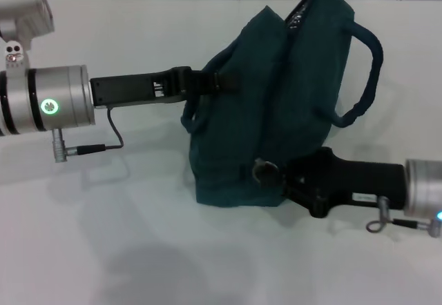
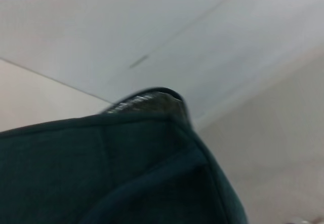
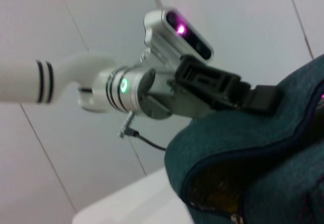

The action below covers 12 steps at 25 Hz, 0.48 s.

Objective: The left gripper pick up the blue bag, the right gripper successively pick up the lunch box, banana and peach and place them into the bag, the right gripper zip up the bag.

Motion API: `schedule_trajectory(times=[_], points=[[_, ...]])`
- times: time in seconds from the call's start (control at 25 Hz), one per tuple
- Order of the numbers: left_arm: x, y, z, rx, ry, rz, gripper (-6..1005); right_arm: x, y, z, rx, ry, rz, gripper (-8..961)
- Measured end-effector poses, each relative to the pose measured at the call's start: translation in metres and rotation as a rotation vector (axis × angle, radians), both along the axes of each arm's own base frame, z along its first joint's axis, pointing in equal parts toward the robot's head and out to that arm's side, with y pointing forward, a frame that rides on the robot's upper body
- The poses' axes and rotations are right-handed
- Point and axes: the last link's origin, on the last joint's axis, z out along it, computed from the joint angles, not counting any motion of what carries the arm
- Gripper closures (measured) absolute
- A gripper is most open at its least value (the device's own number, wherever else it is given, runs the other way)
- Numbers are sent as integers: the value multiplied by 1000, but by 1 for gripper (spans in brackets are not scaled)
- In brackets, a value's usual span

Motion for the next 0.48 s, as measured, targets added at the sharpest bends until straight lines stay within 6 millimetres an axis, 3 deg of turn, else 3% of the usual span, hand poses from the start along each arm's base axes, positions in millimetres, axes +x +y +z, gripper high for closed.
schedule_trajectory(times=[0.36,0.48], points=[[3,-1,3,58,-32,-55,933,23,-10,25,91,80,-66,936],[4,0,5,82,-41,-71,852,20,-10,30,93,93,-45,936]])
